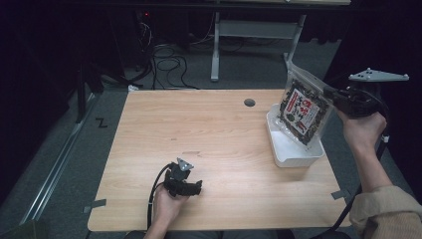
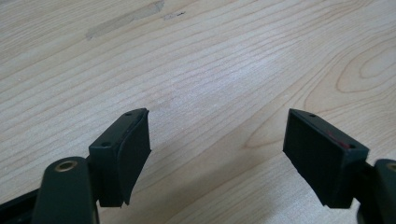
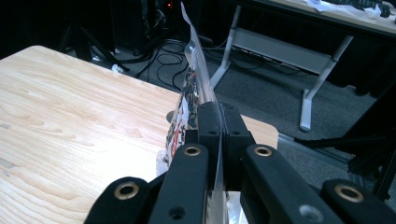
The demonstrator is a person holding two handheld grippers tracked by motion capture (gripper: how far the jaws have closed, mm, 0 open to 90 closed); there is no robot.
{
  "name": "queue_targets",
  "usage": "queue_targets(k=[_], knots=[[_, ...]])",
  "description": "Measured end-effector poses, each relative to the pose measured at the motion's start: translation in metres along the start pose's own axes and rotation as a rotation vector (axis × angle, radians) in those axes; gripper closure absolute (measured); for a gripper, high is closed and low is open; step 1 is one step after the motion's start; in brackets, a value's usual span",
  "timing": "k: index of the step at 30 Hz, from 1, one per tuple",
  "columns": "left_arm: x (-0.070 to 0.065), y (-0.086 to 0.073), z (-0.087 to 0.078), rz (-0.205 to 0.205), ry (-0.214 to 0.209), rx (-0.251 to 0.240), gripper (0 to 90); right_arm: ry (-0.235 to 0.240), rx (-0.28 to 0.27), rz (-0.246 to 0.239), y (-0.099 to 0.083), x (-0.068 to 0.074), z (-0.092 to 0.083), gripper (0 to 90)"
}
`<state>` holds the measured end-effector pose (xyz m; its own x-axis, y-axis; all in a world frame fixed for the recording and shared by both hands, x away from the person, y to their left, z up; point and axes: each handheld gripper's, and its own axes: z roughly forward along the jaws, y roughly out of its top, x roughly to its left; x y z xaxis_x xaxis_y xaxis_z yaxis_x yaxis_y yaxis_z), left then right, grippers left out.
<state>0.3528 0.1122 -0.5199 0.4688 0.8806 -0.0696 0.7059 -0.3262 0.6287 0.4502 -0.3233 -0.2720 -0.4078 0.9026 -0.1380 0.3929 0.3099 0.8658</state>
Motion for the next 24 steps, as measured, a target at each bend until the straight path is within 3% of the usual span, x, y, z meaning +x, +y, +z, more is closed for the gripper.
queue_targets(k=[15,24], knots=[[-0.001,0.000,0.002,0.003,-0.003,0.007,23.5,-0.022,0.016,0.024,-0.014,-0.004,0.013,90.0],[0.000,0.000,0.002,0.003,-0.004,0.007,23.5,-0.012,0.030,0.037,-0.028,-0.004,0.025,90.0]])
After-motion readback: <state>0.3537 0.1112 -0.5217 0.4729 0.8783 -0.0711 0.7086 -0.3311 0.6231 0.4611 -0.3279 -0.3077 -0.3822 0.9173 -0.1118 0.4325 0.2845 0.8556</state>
